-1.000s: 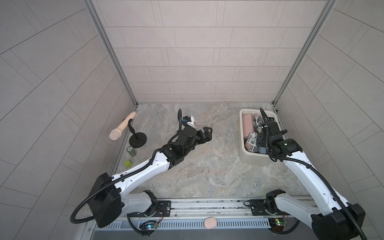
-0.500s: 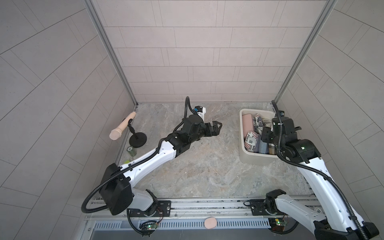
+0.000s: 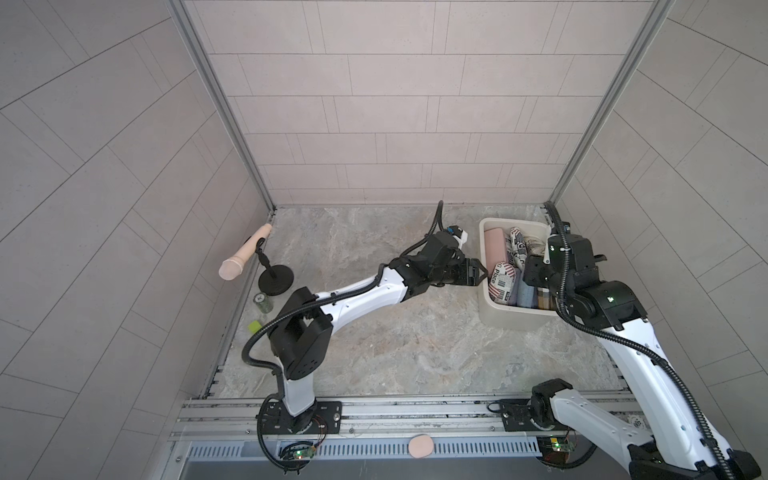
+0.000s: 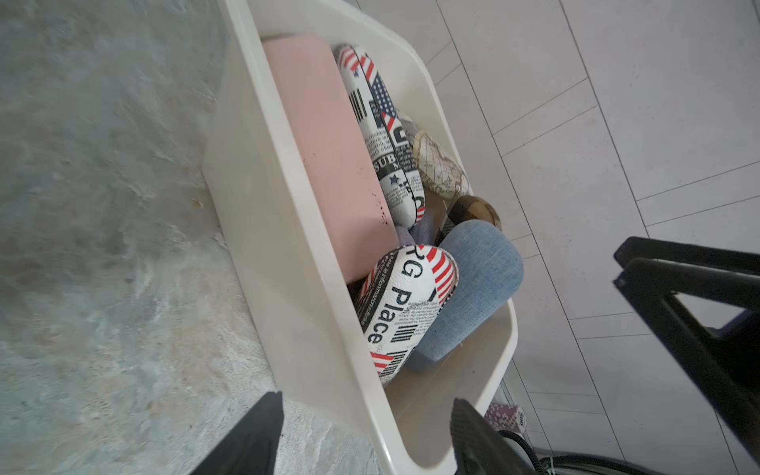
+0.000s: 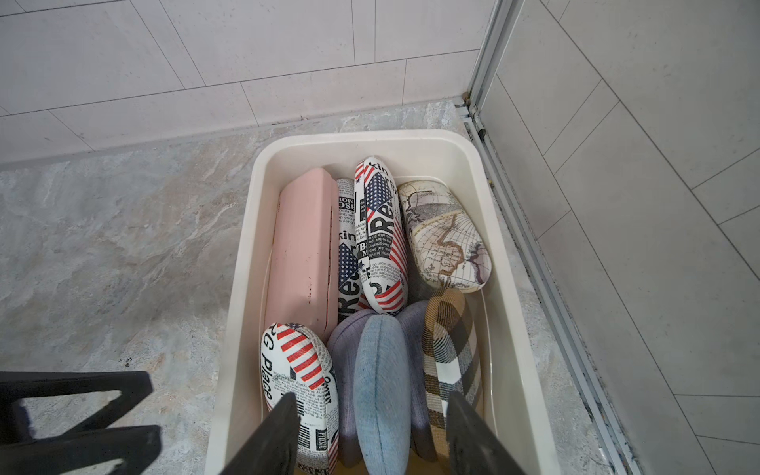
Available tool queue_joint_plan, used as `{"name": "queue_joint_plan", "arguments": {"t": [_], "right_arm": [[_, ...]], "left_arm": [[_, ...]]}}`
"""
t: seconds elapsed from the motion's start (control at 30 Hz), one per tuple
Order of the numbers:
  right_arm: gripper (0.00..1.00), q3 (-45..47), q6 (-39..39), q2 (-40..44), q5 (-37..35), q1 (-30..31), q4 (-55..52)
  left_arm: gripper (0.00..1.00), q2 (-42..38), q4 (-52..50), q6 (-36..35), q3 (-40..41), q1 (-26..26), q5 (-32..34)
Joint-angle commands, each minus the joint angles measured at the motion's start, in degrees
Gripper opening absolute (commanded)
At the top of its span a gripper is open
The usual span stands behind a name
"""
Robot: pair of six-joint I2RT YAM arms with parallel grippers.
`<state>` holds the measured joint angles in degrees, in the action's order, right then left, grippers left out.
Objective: Put the glasses cases into the storage boxes
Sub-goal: Move the storage box to the center of the board.
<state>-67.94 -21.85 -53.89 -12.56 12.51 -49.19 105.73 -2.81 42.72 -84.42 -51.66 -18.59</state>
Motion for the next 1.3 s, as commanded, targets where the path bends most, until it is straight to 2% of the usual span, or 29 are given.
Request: {"name": "queue_joint_plan", "arguments": {"t": [0.0,0.1,0.17,0.27,0.5,0.73,0.8,0.9,1.03,1.17,1.27], "right_arm": [[0.59,0.1,0.9,1.5,0.3,-0.3,-1.4],[0.59,0.3,1.0,2.1,0.5,-0.5,-1.7],[0.59,0.1,1.0,2.7,1.1,-0.7,-2.0],[0.59,0.2,0.6,3.9,1.8,-0.8,-2.1],[0.59,1.1,0.4,5.7,2.3,-0.8,-2.7],[0.59,1.8,1.1,5.8,2.3,-1.0,-2.6],[0.59,2.0,1.1,6.0,2.3,-1.1,-2.6],[0.59,2.3,1.2,6.2,2.5,-1.2,-2.3],[0.59,2.3,1.3,6.7,2.6,-1.2,-2.2],[0.58,2.3,1.4,6.9,2.8,-1.2,-1.9],[0.58,2.3,1.5,6.9,2.9,-1.3,-1.7]], "left_arm": [[0.69,3.1,-0.5,2.3,-3.8,-0.4,-1.0],[0.65,6.3,-0.2,2.7,-6.4,-1.2,-1.7],[0.52,7.7,-1.5,3.5,-7.1,-1.5,0.5],[0.43,8.2,1.3,6.2,-5.3,-1.6,2.9],[0.39,10.7,1.6,6.6,-8.7,-2.1,0.7],[0.41,12.0,-0.5,5.5,-10.5,-3.2,2.3],[0.37,11.8,-0.5,5.5,-10.1,-3.3,2.8],[0.23,11.2,-0.8,5.5,-9.7,-3.3,3.7],[0.18,9.6,-0.3,5.9,-8.8,-3.2,4.4],[0.02,6.9,1.0,8.0,-6.9,-2.2,4.8],[0.00,4.2,0.9,8.1,-5.6,-1.1,5.9]]}}
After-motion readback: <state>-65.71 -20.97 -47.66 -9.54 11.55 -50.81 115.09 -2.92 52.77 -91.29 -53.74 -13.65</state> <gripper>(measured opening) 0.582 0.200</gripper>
